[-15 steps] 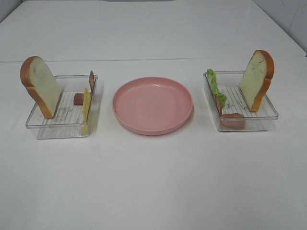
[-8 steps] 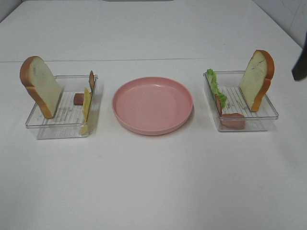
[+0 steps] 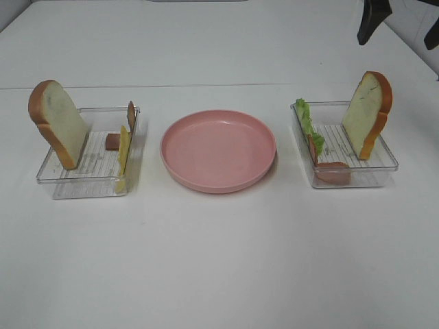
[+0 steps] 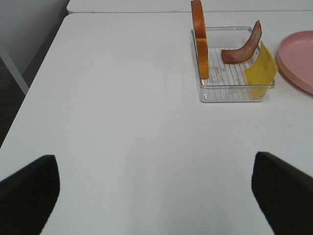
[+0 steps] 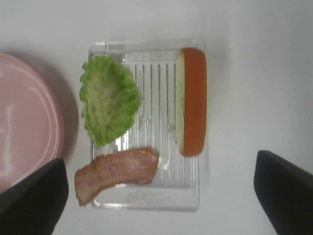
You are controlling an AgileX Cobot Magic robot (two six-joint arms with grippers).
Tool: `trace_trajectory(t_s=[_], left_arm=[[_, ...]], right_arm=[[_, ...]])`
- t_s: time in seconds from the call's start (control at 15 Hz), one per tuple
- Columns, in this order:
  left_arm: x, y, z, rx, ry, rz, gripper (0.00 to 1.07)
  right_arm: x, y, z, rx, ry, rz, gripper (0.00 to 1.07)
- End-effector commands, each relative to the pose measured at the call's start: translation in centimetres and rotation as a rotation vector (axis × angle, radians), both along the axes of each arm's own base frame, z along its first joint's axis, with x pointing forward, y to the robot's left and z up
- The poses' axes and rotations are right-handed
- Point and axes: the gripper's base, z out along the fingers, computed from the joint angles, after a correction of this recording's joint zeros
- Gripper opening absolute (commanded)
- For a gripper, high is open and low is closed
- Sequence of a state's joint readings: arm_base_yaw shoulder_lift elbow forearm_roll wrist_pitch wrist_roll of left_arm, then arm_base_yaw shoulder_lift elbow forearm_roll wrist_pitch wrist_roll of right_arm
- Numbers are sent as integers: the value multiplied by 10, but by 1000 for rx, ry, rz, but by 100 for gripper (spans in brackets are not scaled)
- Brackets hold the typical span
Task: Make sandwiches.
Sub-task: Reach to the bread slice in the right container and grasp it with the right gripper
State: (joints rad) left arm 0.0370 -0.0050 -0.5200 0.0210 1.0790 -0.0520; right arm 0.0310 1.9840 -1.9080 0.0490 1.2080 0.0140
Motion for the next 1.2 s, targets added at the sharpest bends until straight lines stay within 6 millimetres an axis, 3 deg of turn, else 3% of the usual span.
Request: trace_trajectory(t_s=[0.07, 0.27, 0.53, 0.67, 0.8, 0.87, 0.93, 1.0, 1.07, 1.13, 1.2], left_arm=[[-2, 0, -1, 1, -16, 0, 102], [-2, 0, -1, 1, -16, 0, 102], [-2, 0, -1, 1, -16, 0, 102], [-2, 0, -1, 1, -16, 0, 102], [-2, 0, -1, 1, -16, 0, 102], [-2, 0, -1, 1, -16, 0, 102], [-2, 0, -1, 1, -16, 0, 102], [-2, 0, -1, 1, -16, 0, 102], [-2, 0, -1, 1, -16, 0, 102], [-2, 0, -1, 1, -16, 0, 102], [-2, 0, -1, 1, -16, 0, 102]], right_arm=[[17, -21, -25, 32, 133, -41, 99], [24, -37, -46, 108, 177, -72, 98], [34, -32, -80, 153, 234, -38, 98], [38, -32, -106, 159, 304, -38, 98], [40, -30, -115, 178, 322, -33, 98], [40, -30, -118, 183, 328, -23, 93], [40, -29, -120, 186, 329, -17, 80], [40, -30, -120, 182, 331, -17, 62], [40, -30, -120, 178, 331, -18, 51], [40, -30, -120, 176, 330, -18, 30], [40, -30, -120, 176, 330, -18, 27]])
